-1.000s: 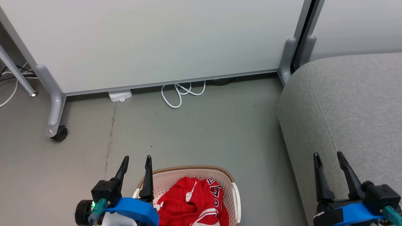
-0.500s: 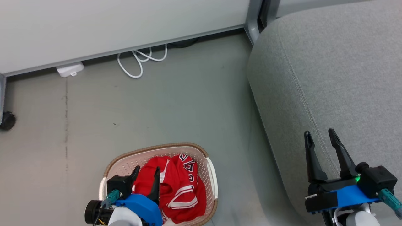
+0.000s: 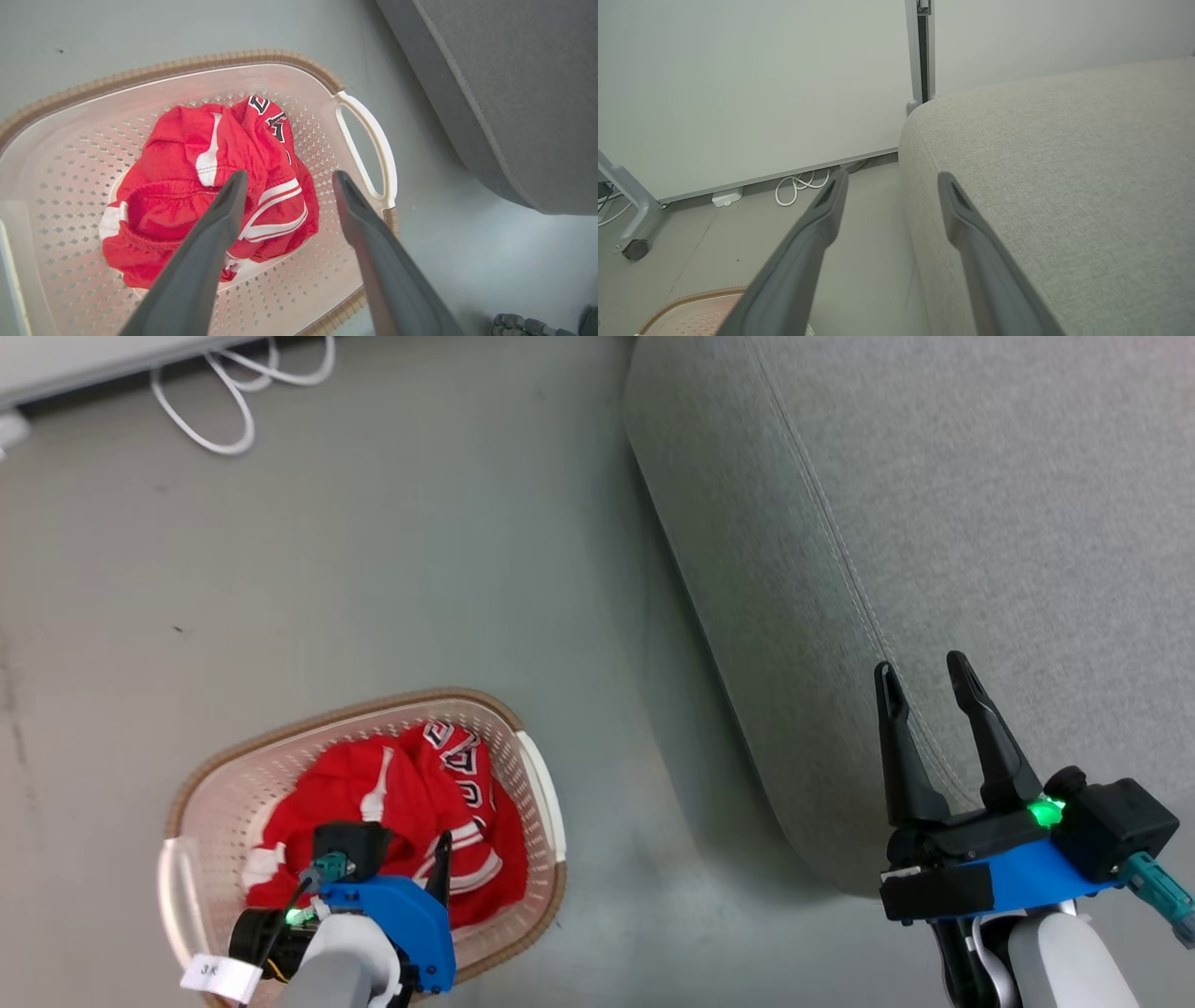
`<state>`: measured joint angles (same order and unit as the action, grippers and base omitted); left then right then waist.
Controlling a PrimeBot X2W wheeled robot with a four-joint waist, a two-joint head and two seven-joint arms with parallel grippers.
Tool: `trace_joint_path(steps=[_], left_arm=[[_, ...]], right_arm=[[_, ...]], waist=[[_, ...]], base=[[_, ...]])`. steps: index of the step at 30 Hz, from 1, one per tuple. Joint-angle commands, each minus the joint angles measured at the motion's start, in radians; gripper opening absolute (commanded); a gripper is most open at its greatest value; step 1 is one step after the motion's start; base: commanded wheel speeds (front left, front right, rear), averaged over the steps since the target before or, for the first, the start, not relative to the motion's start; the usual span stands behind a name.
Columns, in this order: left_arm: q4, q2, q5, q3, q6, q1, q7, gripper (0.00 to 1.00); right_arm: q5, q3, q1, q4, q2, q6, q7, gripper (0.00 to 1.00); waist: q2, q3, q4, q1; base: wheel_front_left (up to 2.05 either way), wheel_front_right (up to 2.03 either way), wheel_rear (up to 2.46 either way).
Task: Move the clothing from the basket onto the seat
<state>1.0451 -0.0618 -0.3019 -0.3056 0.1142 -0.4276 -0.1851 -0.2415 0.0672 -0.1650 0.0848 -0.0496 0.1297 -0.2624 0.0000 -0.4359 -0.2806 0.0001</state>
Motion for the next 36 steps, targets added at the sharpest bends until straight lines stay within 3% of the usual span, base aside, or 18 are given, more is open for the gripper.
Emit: trace_joint_path(steps=[1, 16, 36], left_arm=[[0.021, -0.012, -0.008, 0.002, 0.003, -0.031, 0.009, 1.00], [0.152, -0.047, -0.052, 0.036, -0.053, -0.154, 0.050, 1.00], [0.194, -0.115, -0.075, 0.050, -0.135, -0.265, 0.022, 1.00]], right_arm=[[-0.013, 0.004, -0.022, -0.008, -0.001, 0.002, -0.004, 1.00], [-0.073, 0.033, -0.057, -0.041, -0.001, 0.002, -0.004, 1.00], [-0.131, 0.074, -0.077, -0.084, -0.001, 0.002, -0.004, 1.00]], waist=[[0.0000, -0.063, -0.044, -0.0001], [0.0000, -0.204, -0.102, -0.0001], [0.0000, -0.344, -0.146, -0.0001]], base=[[0.00, 0.00, 0.00], [0.00, 0.00, 0.00], [0.00, 0.00, 0.00]])
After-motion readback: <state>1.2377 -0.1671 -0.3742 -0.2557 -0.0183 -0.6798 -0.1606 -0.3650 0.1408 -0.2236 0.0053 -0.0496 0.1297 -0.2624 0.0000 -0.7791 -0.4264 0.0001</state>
